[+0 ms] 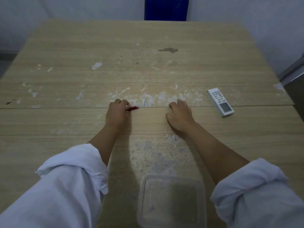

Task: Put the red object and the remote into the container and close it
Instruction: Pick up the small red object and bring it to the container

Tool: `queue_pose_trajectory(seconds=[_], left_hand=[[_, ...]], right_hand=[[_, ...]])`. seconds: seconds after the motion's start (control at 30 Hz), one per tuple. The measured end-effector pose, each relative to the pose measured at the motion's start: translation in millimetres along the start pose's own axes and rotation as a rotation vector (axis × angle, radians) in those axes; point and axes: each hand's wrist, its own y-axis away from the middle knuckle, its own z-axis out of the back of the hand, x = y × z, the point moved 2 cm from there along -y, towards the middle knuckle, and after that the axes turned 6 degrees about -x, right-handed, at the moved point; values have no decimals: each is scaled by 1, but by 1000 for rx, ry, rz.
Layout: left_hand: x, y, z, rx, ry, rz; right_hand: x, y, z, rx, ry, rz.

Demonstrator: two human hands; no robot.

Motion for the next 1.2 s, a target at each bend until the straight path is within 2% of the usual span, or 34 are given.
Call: queue_pose_trajectory(seconds=[0.33,0.53,0.73,0.97,1.2], left_hand=[[-19,36,14,-4,165,-14],[-44,89,29,-6,326,-53],[-56,163,35,48,431,-81],[-66,228,37,140,421,-215],[-69,254,30,301,184,-383]], right_hand=[[15,37,24,50,-131,63],[21,76,37,79,-210,68],[-4,141,37,161,-183,43],[-38,204,28,175,-152,-27],[-43,219,14,123,-145,-4]])
